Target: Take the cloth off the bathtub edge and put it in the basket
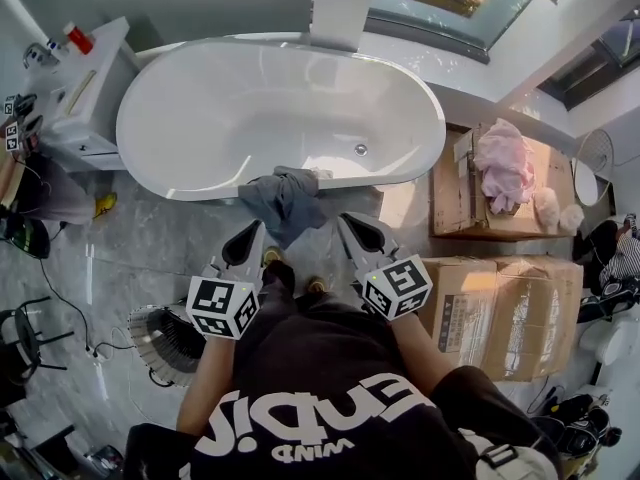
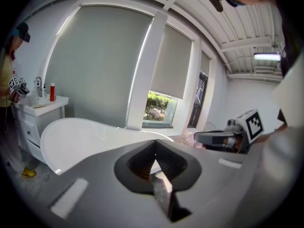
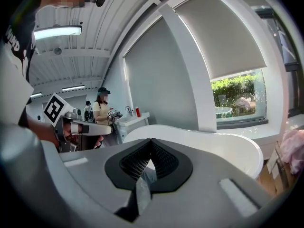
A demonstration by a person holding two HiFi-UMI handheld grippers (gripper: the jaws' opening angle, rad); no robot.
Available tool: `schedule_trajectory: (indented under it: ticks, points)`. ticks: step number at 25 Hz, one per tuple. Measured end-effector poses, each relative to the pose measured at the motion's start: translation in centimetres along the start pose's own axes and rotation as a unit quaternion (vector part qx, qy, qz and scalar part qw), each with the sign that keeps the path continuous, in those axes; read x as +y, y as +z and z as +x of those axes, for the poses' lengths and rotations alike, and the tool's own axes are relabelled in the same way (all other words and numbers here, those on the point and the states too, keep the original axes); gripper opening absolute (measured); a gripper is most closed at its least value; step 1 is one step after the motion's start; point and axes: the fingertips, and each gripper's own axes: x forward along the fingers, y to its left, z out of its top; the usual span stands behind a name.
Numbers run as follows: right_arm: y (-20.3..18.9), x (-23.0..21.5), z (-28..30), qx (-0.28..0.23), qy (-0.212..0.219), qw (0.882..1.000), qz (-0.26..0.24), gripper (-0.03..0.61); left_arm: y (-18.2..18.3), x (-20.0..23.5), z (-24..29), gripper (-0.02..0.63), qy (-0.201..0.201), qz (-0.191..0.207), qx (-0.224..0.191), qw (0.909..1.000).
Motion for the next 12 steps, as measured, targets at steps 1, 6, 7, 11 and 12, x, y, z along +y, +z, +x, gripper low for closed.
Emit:
schedule_trajectory:
  ticks: [1, 6, 7, 11, 12]
  points:
    - [0.3, -0.2, 0.5, -0.002, -0.003, 1.0, 0.0, 0.009, 0.3, 0.3, 0.5, -0.003, -0.004, 0.002, 0.0, 1.0]
    - [1.6, -0.6, 2.5, -0.006, -0.002, 1.0, -0.004, 0.009, 1.8, 1.8, 2.5, -0.003, -0.014, 0.007, -0.003, 0.9999]
    - [1.8, -0.8, 2.9, -0.006, -0.003, 1.0, -0.003, 0.009, 1.9, 2.0, 2.8, -0.003, -0.016, 0.007, -0.003, 0.9999]
    - [2.3, -1.2, 4.2, -0.008, -0.008, 1.0, 0.002, 0.009, 2.1, 3.1, 3.5, -0.003, -0.019, 0.006, 0.002, 0.9998]
    - [2.5, -1.2, 4.6, -0.008, -0.008, 1.0, 0.002, 0.009, 2.2, 3.4, 3.8, -0.003, -0.019, 0.006, 0.003, 0.9998]
